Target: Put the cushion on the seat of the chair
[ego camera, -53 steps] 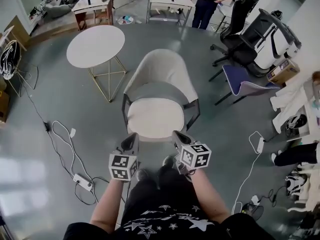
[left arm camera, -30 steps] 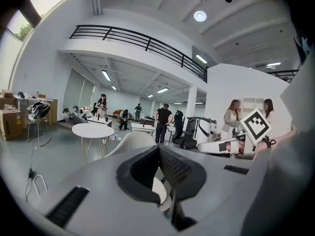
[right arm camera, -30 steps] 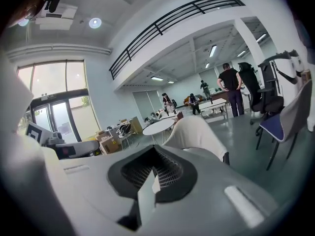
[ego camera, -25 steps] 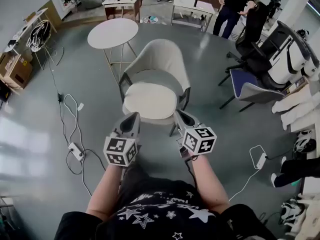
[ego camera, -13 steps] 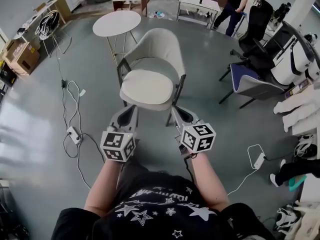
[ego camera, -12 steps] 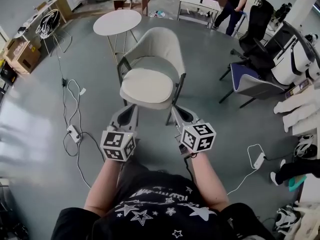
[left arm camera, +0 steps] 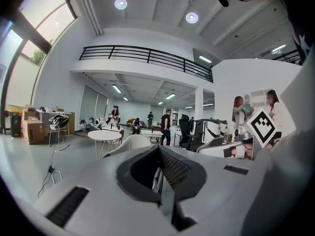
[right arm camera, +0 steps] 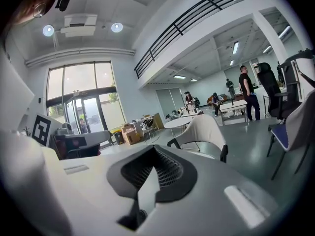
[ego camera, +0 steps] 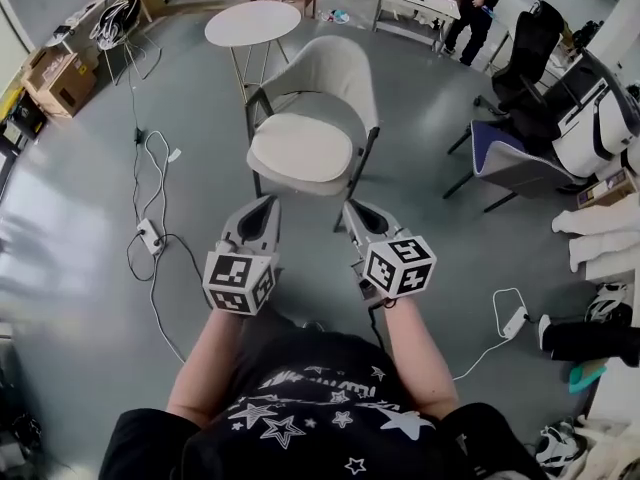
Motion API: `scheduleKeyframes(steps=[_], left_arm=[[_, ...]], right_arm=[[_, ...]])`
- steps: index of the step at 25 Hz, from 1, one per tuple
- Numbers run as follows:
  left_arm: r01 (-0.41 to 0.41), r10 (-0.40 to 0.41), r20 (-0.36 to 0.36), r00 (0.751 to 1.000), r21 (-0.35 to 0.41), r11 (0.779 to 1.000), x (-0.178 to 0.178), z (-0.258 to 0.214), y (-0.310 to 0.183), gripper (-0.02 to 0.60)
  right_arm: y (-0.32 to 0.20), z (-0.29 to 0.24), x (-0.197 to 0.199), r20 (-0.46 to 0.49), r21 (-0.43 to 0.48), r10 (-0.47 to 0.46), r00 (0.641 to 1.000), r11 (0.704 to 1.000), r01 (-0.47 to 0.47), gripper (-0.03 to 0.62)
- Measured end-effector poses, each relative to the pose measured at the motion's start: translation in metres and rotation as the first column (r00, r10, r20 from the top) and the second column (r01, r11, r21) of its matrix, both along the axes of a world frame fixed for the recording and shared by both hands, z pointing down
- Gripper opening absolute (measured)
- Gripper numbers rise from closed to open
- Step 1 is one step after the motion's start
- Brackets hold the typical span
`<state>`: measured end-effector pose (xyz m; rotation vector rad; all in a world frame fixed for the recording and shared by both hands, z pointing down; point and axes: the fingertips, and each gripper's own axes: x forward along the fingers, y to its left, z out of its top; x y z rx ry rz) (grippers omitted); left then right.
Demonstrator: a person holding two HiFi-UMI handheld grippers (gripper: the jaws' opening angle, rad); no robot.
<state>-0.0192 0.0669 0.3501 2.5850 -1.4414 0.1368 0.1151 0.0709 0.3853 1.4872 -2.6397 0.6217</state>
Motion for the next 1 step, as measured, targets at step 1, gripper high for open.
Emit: scheduleKeyframes(steps=[1], left_arm=[[0.005, -0.005, 0.002, 1.000, 0.005, 1.000, -0.0023, -0.0007, 0.0034, 0.009]], right_arm=[[0.0037, -0.0009, -0.0028, -0.002, 0.004, -0.009, 1.000, 1.000, 0.009, 0.003]])
